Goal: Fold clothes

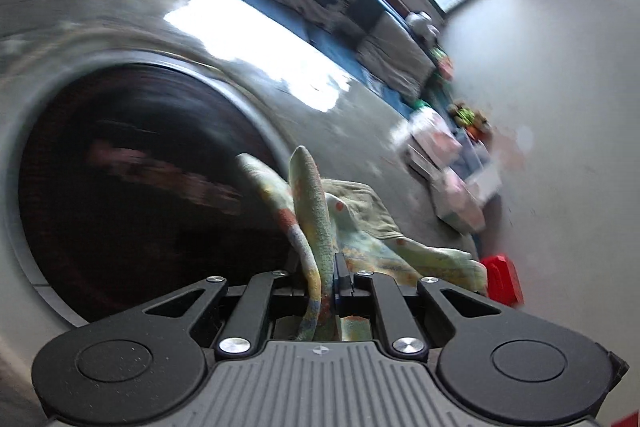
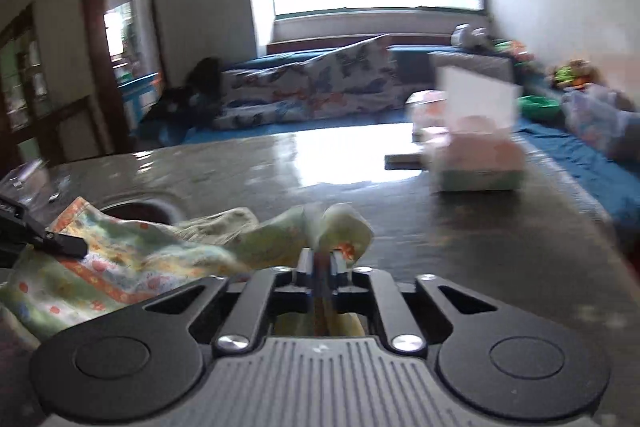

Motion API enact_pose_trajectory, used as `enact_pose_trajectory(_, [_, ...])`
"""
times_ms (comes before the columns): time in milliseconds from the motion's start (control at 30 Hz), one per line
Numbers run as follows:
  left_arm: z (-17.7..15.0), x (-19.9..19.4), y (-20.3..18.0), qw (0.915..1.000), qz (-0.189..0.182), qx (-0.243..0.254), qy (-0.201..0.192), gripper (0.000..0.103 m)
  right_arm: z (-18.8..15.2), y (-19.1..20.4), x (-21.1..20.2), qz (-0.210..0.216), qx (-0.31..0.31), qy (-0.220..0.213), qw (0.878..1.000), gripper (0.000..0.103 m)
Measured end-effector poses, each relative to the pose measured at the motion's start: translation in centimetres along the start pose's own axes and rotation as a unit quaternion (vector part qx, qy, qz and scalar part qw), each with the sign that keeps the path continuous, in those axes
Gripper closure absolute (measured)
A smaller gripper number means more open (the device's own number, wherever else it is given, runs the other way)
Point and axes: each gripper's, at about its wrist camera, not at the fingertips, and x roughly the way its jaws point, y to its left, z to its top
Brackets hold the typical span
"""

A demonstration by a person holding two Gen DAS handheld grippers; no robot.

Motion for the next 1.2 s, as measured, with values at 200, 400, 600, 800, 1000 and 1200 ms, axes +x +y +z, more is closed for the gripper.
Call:
enact_pose_trajectory(200, [-0.8,3.4,-3.9,0.9992,-0.006,0.038,0.014,0.092,-0.6,-5.8,-1.9,-0.063,0.035,0.008,0.997,0.096])
enact_pose_trajectory(400, [-0.9,3.2,-3.8,0.999,0.013,0.041,0.012,0.092,-2.3,-7.6,-0.5,-0.008,0.07,0.036,0.997,0.057])
enact_pose_trajectory(600, [-0.8,3.0,-2.1,0.9983,0.05,0.028,0.012,0.092,-2.6,-6.8,2.5,0.027,0.092,0.052,0.994,0.044])
enact_pose_trajectory(800, [-1.1,3.8,-1.2,0.9972,0.066,0.028,0.02,0.092,-2.7,-5.6,4.4,0.028,0.079,0.062,0.995,0.053])
enact_pose_trajectory(1000, [-1.6,4.6,-1.0,0.9967,0.068,0.029,0.032,0.092,-3.1,-5.5,4.1,0.022,0.066,0.061,0.996,0.091])
enact_pose_trajectory(1200, [-2.4,5.8,-2.6,0.9971,0.032,0.036,0.059,0.092,-3.4,-6.8,2.1,-0.017,0.053,0.049,0.997,0.093])
